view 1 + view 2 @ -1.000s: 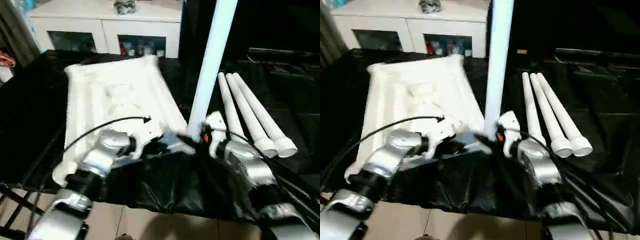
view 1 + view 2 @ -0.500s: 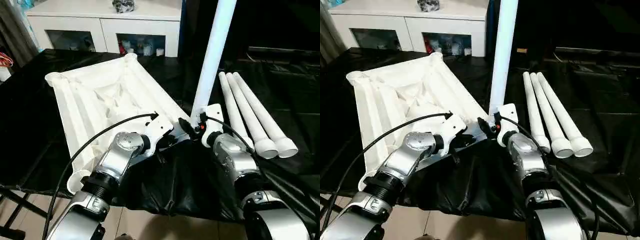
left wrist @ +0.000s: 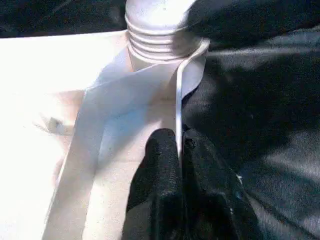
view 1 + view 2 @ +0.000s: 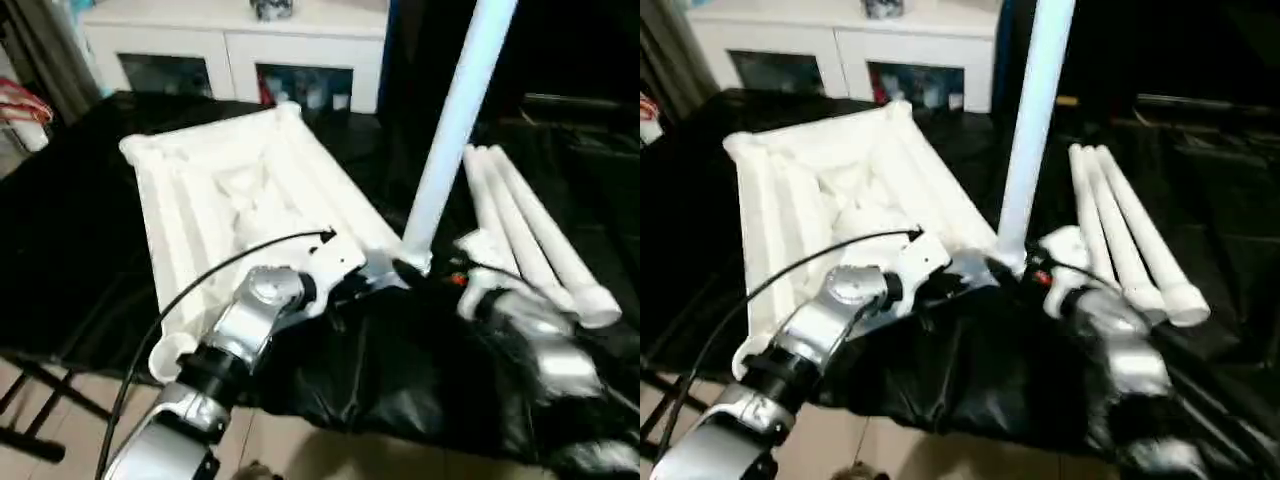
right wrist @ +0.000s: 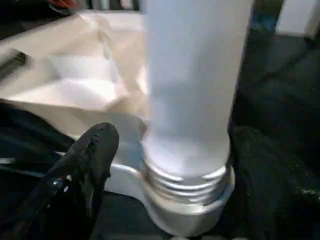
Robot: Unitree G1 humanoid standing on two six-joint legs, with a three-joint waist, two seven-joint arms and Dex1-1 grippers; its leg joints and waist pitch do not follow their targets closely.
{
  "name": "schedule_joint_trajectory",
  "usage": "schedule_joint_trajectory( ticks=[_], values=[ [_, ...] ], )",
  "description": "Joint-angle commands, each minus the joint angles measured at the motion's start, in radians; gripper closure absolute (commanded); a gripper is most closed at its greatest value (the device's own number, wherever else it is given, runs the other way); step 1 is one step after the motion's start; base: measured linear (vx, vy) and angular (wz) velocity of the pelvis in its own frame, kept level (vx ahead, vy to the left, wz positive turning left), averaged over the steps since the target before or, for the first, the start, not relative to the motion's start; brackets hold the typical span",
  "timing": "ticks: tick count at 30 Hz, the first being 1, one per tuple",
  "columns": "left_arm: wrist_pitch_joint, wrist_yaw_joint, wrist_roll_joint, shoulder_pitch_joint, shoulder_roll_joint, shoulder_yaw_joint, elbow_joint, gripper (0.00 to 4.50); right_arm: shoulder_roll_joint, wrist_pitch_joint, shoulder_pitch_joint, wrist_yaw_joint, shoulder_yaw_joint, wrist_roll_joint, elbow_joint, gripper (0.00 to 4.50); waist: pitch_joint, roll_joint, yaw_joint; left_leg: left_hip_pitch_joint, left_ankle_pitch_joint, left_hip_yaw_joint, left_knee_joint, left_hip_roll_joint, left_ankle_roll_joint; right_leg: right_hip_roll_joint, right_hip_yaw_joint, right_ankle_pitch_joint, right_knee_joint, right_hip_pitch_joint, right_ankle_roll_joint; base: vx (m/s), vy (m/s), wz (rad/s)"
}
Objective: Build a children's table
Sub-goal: Rotate leg to tighten, then rotate table base
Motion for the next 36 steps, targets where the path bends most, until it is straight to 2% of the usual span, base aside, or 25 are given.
schedule_joint_trajectory(
  ticks=[1,4,7,8,10,14,15,16,17,19,20,22,24,25,26,27,28,29,32,33,34,35,36],
  values=[
    [-0.023,0.009,-0.019,-0.02,-0.019,-0.003,0.011,3.92,-0.016,0.032,0.014,0.057,0.007,0.032,-0.064,0.54,-0.059,-0.012,0.0,0.003,-0.153,-0.011,-0.061,0.032,0.087,-0.081,0.046,-0.117,-0.077,0.062,-0.178,0.0,0.0,0.0],
    [-0.024,0.016,-0.025,-0.022,-0.011,0.006,0.002,3.54,-0.064,0.071,0.047,0.093,0.005,0.042,-0.12,0.54,-0.061,-0.017,-0.002,-0.001,-0.133,-0.012,-0.059,0.032,0.089,-0.08,0.044,-0.111,-0.076,0.062,-0.181,0.0,0.0,0.0],
    [-0.025,0.045,-0.03,-0.028,0.005,0.038,-0.015,3.41,-0.109,0.129,0.083,0.138,0.018,0.062,-0.186,0.54,-0.063,-0.018,0.002,0.0,-0.117,-0.012,-0.056,0.031,0.102,-0.079,0.044,-0.082,-0.073,0.063,-0.185,0.0,0.0,0.0],
    [-0.03,0.079,-0.028,-0.034,0.02,0.065,-0.023,3.27,-0.139,0.182,0.111,0.166,0.033,0.079,-0.24,0.54,-0.06,-0.02,0.002,-0.002,-0.118,-0.012,-0.056,0.03,0.105,-0.077,0.043,-0.088,-0.074,0.064,-0.182,0.0,0.0,0.0],
    [-0.027,0.095,-0.037,-0.038,0.03,0.089,-0.03,3.07,-0.151,0.206,0.127,0.174,0.045,0.083,-0.272,0.54,-0.059,-0.026,0.0,-0.003,-0.126,-0.011,-0.056,0.029,0.108,-0.079,0.042,-0.119,-0.078,0.063,-0.171,0.0,0.0,0.0],
    [-0.001,0.136,-0.071,-0.048,0.077,0.17,-0.066,3.07,-0.155,0.254,0.157,0.166,0.085,0.057,-0.328,0.54,-0.056,-0.023,0.0,0.0,-0.141,-0.012,-0.059,0.03,0.089,-0.079,0.04,-0.206,-0.084,0.056,-0.149,0.0,0.0,0.0],
    [0.02,0.16,-0.073,-0.051,0.132,0.213,-0.087,3.07,-0.134,0.266,0.156,0.136,0.105,0.038,-0.324,0.54,-0.058,-0.023,0.003,0.003,-0.14,-0.013,-0.059,0.032,0.082,-0.078,0.041,-0.201,-0.081,0.053,-0.15,0.0,0.0,0.0],
    [0.02,0.16,-0.073,-0.051,0.132,0.213,-0.087,3.07,-0.134,0.266,0.156,0.136,0.105,0.038,-0.324,0.54,-0.057,-0.022,0.001,0.0,-0.135,-0.014,-0.061,0.031,0.078,-0.077,0.04,-0.195,-0.078,0.053,-0.152,0.0,0.0,0.0],
    [0.046,0.175,-0.072,-0.047,0.192,0.252,-0.112,3.07,-0.109,0.281,0.144,0.09,0.126,0.007,-0.3,0.54,-0.058,-0.019,-0.001,0.001,-0.136,-0.014,-0.061,0.031,0.07,-0.077,0.04,-0.193,-0.078,0.052,-0.152,0.0,0.0,0.0],
    [0.06,0.18,-0.067,-0.039,0.227,0.271,-0.127,3.07,-0.094,0.283,0.137,0.07,0.138,-0.007,-0.288,0.54,-0.059,-0.017,-0.004,0.001,-0.12,-0.014,-0.06,0.03,0.061,-0.074,0.04,-0.168,-0.074,0.05,-0.155,0.0,0.0,0.0],
    [0.078,0.187,-0.048,-0.021,0.286,0.296,-0.146,3.07,-0.063,0.288,0.128,0.035,0.153,-0.025,-0.275,0.54,-0.06,-0.013,-0.001,0.003,-0.114,-0.015,-0.06,0.031,0.056,-0.075,0.041,-0.143,-0.07,0.048,-0.163,0.0,0.0,0.0],
    [0.086,0.195,-0.036,-0.011,0.315,0.308,-0.152,3.07,-0.047,0.297,0.121,0.01,0.161,-0.034,-0.266,0.54,-0.061,-0.011,-0.001,0.004,-0.11,-0.014,-0.06,0.032,0.053,-0.074,0.041,-0.12,-0.067,0.047,-0.17,0.0,0.0,0.0],
    [0.117,0.212,-0.022,0.006,0.363,0.331,-0.163,3.07,-0.017,0.297,0.108,-0.038,0.174,-0.053,-0.25,0.54,-0.059,-0.004,-0.002,0.005,-0.118,-0.016,-0.063,0.034,0.039,-0.074,0.042,-0.093,-0.063,0.047,-0.178,0.0,0.0,0.0],
    [0.134,0.222,-0.018,0.017,0.393,0.342,-0.165,3.24,0.005,0.309,0.095,-0.066,0.178,-0.061,-0.235,0.73,-0.061,-0.004,-0.001,0.007,-0.121,-0.016,-0.062,0.034,0.034,-0.075,0.042,-0.089,-0.061,0.047,-0.181,0.0,0.0,0.0],
    [0.137,0.224,-0.016,0.019,0.398,0.343,-0.165,3.34,0.008,0.309,0.092,-0.07,0.179,-0.061,-0.232,0.84,-0.059,0.001,-0.003,0.006,-0.136,-0.016,-0.065,0.032,0.024,-0.075,0.042,-0.098,-0.063,0.046,-0.181,0.0,0.0,0.0],
    [0.159,0.239,0.001,0.036,0.441,0.346,-0.166,3.41,0.037,0.312,0.074,-0.099,0.183,-0.069,-0.209,0.91,-0.059,0.004,0.001,0.008,-0.161,-0.017,-0.067,0.033,0.012,-0.077,0.043,-0.114,-0.064,0.046,-0.179,0.0,0.0,0.0],
    [0.163,0.237,0.005,0.042,0.451,0.342,-0.163,3.41,0.045,0.312,0.067,-0.104,0.185,-0.07,-0.2,0.91,-0.056,0.003,-0.003,0.005,-0.172,-0.017,-0.069,0.032,0.008,-0.077,0.043,-0.125,-0.065,0.046,-0.176,0.0,0.0,0.0],
    [0.171,0.233,0.012,0.053,0.467,0.335,-0.158,3.47,0.057,0.308,0.056,-0.112,0.187,-0.072,-0.185,0.97,-0.058,0.008,0.0,0.01,-0.189,-0.019,-0.071,0.032,-0.002,-0.078,0.044,-0.143,-0.067,0.045,-0.169,0.0,0.0,0.0],
    [0.21,0.196,0.021,0.079,0.483,0.307,-0.174,3.85,0.076,0.301,0.036,-0.139,0.194,-0.09,-0.155,1.34,-0.055,0.012,-0.002,0.011,-0.223,-0.019,-0.075,0.034,-0.021,-0.079,0.046,-0.156,-0.069,0.044,-0.17,0.0,0.0,0.0],
    [0.223,0.17,0.031,0.091,0.494,0.283,-0.173,3.87,0.082,0.299,0.025,-0.159,0.2,-0.107,-0.138,1.37,-0.055,0.022,-0.002,0.012,-0.23,-0.021,-0.076,0.034,-0.028,-0.079,0.046,-0.157,-0.068,0.044,-0.17,0.0,0.0,0.0],
    [0.229,0.155,0.035,0.098,0.501,0.268,-0.173,3.9,0.084,0.299,0.018,-0.173,0.205,-0.118,-0.126,1.4,-0.055,0.018,-0.002,0.014,-0.235,-0.02,-0.076,0.034,-0.03,-0.078,0.047,-0.158,-0.071,0.042,-0.169,0.0,0.0,0.0],
    [0.229,0.152,0.035,0.099,0.502,0.265,-0.173,4.15,0.084,0.298,0.017,-0.175,0.205,-0.119,-0.123,1.63,-0.056,0.016,-0.003,0.011,-0.228,-0.02,-0.075,0.032,-0.033,-0.077,0.047,-0.141,-0.067,0.045,-0.171,0.0,0.0,0.0],
    [0.231,0.136,0.037,0.104,0.508,0.252,-0.171,4.15,0.085,0.294,0.011,-0.185,0.208,-0.128,-0.109,1.63,-0.058,0.022,-0.003,0.011,-0.223,-0.02,-0.073,0.032,-0.035,-0.078,0.048,-0.12,-0.066,0.044,-0.176,0.0,0.0,0.0]
  ],
)
